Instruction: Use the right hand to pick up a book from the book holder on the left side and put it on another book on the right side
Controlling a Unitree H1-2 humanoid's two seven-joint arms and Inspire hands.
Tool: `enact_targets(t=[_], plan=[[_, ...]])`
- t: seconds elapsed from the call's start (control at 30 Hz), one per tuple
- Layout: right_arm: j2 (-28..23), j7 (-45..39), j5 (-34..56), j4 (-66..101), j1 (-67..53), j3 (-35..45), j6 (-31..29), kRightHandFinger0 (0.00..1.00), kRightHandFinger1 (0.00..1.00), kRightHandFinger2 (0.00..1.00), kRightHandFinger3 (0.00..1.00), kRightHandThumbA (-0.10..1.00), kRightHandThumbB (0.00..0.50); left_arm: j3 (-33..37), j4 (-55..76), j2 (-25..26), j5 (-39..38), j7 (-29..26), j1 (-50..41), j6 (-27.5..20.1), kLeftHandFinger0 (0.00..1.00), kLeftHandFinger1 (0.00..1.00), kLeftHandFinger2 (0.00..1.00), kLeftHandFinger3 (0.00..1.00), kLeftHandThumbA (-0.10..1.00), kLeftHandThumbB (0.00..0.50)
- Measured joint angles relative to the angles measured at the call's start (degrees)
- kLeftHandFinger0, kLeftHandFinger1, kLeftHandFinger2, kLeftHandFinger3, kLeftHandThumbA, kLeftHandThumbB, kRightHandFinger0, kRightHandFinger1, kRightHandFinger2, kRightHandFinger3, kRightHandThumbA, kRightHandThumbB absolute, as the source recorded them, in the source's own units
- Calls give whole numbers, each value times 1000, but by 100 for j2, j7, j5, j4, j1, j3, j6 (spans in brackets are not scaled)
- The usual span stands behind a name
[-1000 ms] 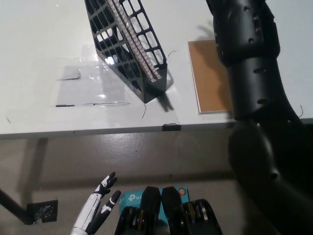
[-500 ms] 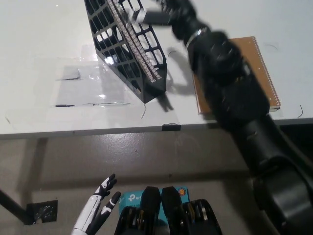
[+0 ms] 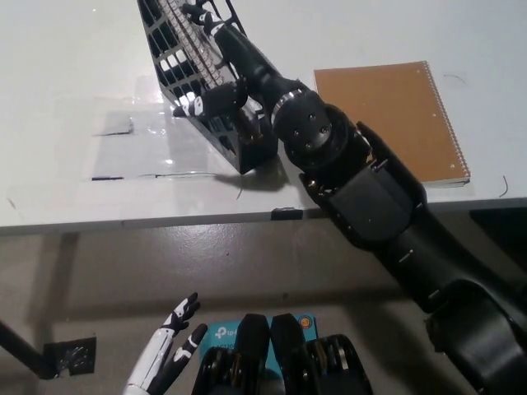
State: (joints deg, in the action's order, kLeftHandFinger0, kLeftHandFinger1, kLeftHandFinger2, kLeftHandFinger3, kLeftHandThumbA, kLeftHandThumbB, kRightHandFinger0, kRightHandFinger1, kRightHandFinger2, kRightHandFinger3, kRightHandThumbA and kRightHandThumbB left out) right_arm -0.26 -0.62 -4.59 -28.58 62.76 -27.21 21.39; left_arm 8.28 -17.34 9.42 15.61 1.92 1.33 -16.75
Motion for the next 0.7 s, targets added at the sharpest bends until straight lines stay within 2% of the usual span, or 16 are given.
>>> enact_targets(t=[0.27,0.33,0.37,0.4,0.43,0.47,0.5,0.53,0.57,0.6,0.63,0.7], plan=[[53,-85,-352,-2,144,42,112,1000,1000,1000,1000,1000,500,3,21,1,5,-1,-24,1,1000,1000,1000,1000,963,209],[73,-73,-495,-66,244,32,186,1000,1000,1000,1000,896,500,6,20,2,6,0,-27,1,1000,1000,1000,1000,964,210],[108,-35,-570,-224,331,33,190,863,1000,1000,1000,740,498,6,19,3,6,0,-28,1,1000,1000,1000,1000,961,208],[171,37,-659,-465,453,40,188,411,586,835,1000,451,438,9,19,3,6,-1,-28,0,1000,1000,1000,1000,953,210],[227,142,-726,-732,553,50,177,51,181,399,590,121,339,10,19,3,6,-1,-30,1,1000,1000,1000,1000,951,209],[267,217,-778,-911,614,50,171,2,28,188,300,-61,303,12,20,2,6,-1,-31,1,1000,1000,1000,1000,946,208],[338,375,-863,-1222,686,50,144,0,1,216,272,-98,268,18,20,2,6,0,-35,3,1000,1000,1000,1000,944,206],[394,504,-914,-1456,719,50,98,0,57,421,408,-100,257,18,20,2,6,-1,-45,4,1000,1000,1000,1000,955,213],[448,660,-977,-1714,735,59,10,0,75,491,460,-100,256,20,20,2,6,0,-56,5,1000,1000,1000,1000,956,212],[473,748,-1006,-1855,740,77,-52,0,119,604,546,-100,243,22,20,2,6,0,-62,5,1000,1000,1000,1000,962,215],[502,889,-1039,-2046,742,114,-149,0,189,672,615,-100,238,26,20,2,6,0,-68,7,1000,1000,1000,1000,962,214],[547,1189,-1081,-2360,753,241,-414,0,240,725,686,-100,223,29,21,3,7,0,-72,8,1000,1000,1000,1000,956,211]])
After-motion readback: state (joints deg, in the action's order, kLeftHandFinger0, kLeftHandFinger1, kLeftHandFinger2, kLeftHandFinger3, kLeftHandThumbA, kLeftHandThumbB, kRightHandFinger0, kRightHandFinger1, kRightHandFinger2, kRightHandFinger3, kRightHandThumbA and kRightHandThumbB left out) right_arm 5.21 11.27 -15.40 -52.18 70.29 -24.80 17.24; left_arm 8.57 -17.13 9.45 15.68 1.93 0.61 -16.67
